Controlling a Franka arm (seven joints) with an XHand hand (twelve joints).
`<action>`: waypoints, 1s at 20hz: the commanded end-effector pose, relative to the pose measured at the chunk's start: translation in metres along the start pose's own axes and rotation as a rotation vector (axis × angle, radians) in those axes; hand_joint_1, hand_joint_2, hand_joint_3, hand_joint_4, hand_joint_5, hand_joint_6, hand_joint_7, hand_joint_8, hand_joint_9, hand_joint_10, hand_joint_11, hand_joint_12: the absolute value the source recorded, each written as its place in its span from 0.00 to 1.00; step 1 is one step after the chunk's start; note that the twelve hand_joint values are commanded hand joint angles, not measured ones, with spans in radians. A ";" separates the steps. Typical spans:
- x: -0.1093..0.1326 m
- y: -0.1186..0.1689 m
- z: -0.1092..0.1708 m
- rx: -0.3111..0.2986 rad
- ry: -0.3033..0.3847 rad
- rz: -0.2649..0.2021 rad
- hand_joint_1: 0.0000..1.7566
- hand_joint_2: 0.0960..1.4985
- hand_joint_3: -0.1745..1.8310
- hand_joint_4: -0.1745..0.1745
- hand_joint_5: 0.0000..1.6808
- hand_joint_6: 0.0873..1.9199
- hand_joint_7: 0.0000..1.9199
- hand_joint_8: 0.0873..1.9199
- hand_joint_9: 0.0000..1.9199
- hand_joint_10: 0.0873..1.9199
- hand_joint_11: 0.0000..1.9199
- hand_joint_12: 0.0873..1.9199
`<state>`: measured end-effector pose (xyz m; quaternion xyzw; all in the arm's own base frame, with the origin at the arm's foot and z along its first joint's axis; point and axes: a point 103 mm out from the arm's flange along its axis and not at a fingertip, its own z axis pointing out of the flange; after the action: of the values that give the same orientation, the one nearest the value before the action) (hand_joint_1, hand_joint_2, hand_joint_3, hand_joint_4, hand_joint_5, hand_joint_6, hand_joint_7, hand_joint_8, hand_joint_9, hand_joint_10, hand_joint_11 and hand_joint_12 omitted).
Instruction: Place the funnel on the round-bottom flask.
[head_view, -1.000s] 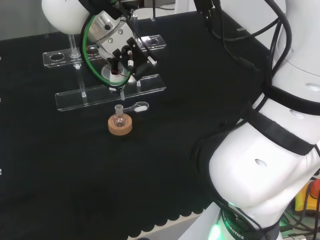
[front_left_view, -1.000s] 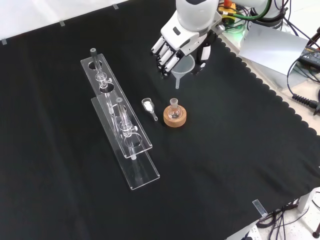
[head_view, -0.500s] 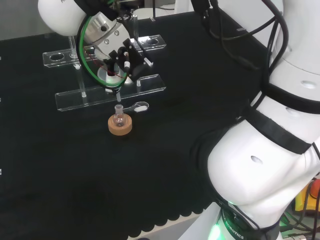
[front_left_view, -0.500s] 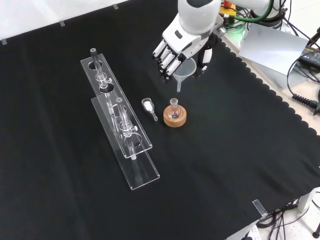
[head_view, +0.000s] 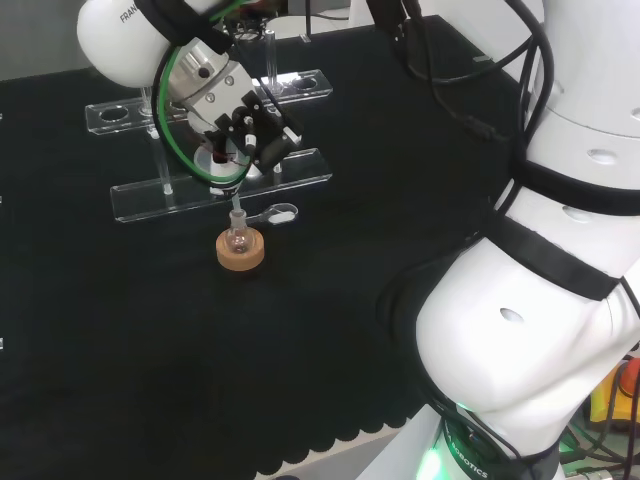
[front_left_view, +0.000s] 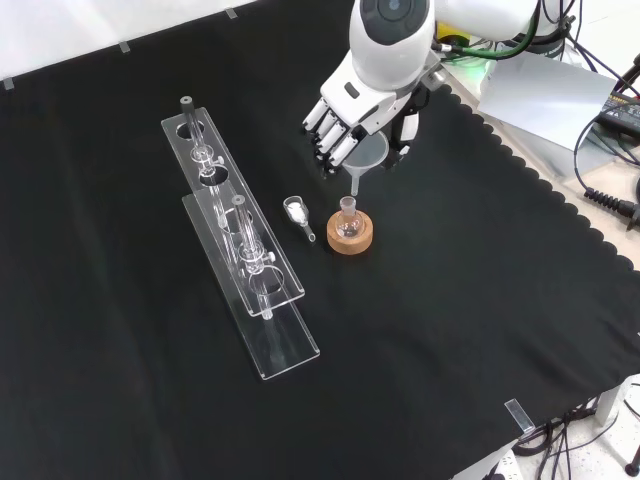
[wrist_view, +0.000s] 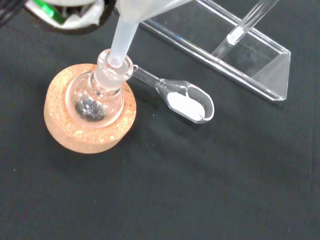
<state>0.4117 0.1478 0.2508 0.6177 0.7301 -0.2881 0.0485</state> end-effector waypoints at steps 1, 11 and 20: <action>-0.003 0.003 0.003 -0.027 0.004 0.006 0.53 0.43 0.46 0.47 0.42 0.41 0.29 0.32 0.51 0.21 0.30 0.66; -0.003 0.008 0.012 -0.009 0.013 0.002 0.53 0.43 0.46 0.46 0.42 0.41 0.29 0.32 0.51 0.21 0.30 0.66; 0.001 0.011 0.013 -0.008 0.008 0.003 0.53 0.43 0.46 0.46 0.42 0.41 0.29 0.33 0.51 0.21 0.30 0.66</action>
<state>0.4168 0.1424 0.2371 0.6198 0.7305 -0.2826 0.0475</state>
